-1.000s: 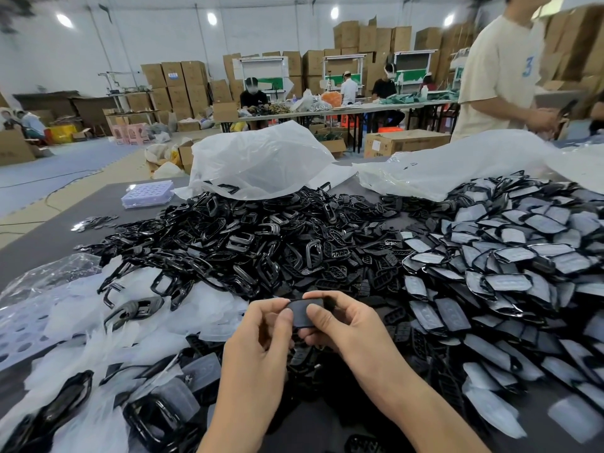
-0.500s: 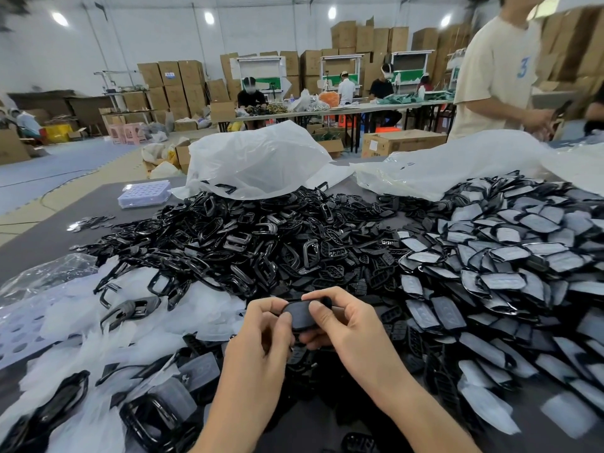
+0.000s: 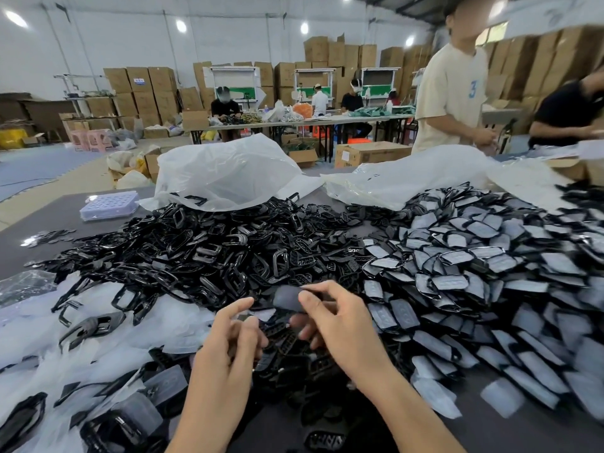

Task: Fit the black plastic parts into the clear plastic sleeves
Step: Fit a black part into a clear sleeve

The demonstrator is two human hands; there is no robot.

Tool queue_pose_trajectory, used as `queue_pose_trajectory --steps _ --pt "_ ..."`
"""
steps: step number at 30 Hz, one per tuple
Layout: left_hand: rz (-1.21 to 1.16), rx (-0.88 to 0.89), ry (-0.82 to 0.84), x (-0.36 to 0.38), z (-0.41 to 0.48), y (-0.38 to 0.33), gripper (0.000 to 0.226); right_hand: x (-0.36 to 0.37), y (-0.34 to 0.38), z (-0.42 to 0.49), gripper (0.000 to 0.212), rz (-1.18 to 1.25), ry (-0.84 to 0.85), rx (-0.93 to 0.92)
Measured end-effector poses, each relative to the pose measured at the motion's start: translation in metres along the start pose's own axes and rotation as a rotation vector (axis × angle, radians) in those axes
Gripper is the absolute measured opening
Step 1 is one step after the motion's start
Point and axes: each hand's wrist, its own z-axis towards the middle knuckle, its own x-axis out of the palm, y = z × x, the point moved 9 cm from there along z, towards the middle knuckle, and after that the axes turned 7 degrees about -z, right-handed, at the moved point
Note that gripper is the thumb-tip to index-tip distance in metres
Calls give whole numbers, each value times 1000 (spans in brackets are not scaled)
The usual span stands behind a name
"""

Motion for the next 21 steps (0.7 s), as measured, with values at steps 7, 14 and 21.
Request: queue_pose_trajectory --steps 7,14,21 --pt "123 2 76 12 -5 -2 30 -176 14 12 82 350 -741 -20" --pt "310 -53 191 25 -11 3 32 -90 6 11 56 61 -462 4" --pt "650 80 36 -10 30 4 32 20 -25 9 42 -332 -45 25"
